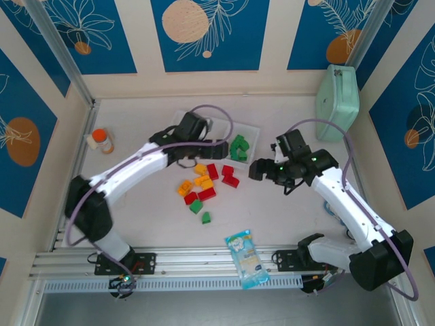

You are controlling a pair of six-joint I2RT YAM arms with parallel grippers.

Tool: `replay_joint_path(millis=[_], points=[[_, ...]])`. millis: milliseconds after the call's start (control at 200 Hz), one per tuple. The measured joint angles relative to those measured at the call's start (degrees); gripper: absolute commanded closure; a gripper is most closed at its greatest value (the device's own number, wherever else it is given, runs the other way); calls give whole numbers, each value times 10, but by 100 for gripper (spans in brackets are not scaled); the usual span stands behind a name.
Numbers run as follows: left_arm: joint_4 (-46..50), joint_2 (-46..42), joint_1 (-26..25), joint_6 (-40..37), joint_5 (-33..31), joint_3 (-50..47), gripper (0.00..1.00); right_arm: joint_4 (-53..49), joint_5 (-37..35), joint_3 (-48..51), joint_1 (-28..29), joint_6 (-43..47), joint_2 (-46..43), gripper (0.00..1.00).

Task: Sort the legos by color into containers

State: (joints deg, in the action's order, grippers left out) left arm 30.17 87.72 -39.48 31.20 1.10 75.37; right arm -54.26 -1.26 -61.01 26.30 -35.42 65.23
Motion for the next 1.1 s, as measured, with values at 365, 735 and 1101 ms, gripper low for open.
replay_joint_path(millis=[365,735,1101], points=[[207,-403,1,63,-39,-233,1,23,-49,51,299,-219,100,1],[358,-554,1,93,-63,-233,0,61,-93,-89,411,-267,328,11],[395,-581,1,95,-98,-246,1,52,-97,-174,411,-219,440,23]])
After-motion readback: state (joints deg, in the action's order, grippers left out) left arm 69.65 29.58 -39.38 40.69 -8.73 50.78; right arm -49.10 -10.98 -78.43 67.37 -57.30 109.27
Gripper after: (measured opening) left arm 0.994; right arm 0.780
